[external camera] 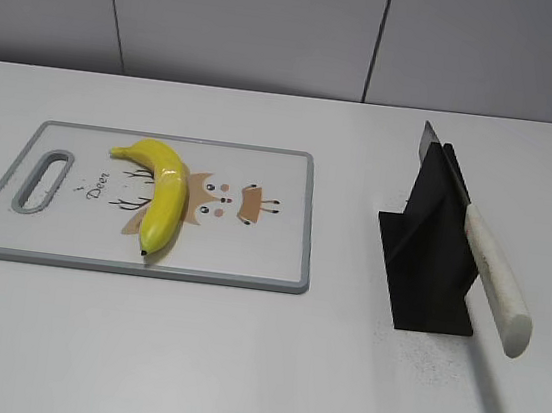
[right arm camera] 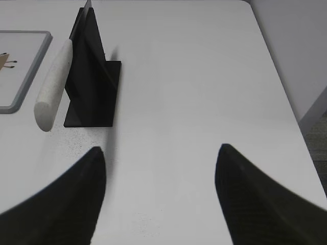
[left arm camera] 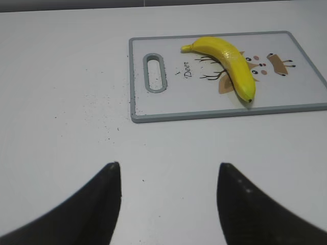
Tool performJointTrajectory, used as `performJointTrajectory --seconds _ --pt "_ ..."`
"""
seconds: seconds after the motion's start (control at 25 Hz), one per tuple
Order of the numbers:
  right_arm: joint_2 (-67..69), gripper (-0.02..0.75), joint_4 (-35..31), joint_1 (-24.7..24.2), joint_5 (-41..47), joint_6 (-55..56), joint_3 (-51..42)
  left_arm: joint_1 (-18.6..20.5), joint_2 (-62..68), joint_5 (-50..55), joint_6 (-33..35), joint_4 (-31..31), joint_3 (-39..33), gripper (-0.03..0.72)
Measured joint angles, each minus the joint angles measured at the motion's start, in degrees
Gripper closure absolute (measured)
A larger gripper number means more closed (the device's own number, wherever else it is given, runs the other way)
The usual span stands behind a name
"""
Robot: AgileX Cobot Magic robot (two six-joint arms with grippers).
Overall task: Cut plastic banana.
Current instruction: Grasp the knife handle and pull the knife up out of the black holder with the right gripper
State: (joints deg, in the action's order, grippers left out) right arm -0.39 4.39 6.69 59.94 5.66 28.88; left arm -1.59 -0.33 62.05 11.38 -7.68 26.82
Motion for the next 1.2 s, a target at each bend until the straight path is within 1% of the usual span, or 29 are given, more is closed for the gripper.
performJointTrajectory --seconds 0.24,0.48,0.6,0.8,0.92,1.0,1.08,1.2 --pt "0.00 0.262 0.00 0.00 0.00 0.00 0.00 0.00 0.00 0.00 0.00 0.00 0.00 0.099" --pt "0.16 0.265 0.11 0.00 0.00 0.00 0.00 0.00 0.00 0.00 0.00 0.00 0.00 0.099" --pt "3.19 0.288 0.21 0.00 0.79 0.00 0.83 0.00 0.00 0.00 0.00 0.00 0.00 0.099" --pt "14.43 0.323 -0.55 0.00 4.55 0.00 5.12 0.00 0.00 0.00 0.00 0.00 0.00 0.099" --pt "22.54 0.326 -1.31 0.00 8.43 -0.06 8.84 0.00 0.00 0.00 0.00 0.00 0.00 0.099" --pt "27.70 0.326 -1.97 0.00 9.44 -0.06 11.23 0.00 0.00 0.00 0.00 0.00 0.00 0.099" --pt "33.04 0.326 -3.36 0.00 9.53 0.00 13.53 0.00 0.00 0.00 0.00 0.00 0.00 0.099" --pt "39.57 0.300 -7.94 0.00 9.58 0.10 16.32 0.00 0.00 0.00 0.00 0.00 0.00 0.099"
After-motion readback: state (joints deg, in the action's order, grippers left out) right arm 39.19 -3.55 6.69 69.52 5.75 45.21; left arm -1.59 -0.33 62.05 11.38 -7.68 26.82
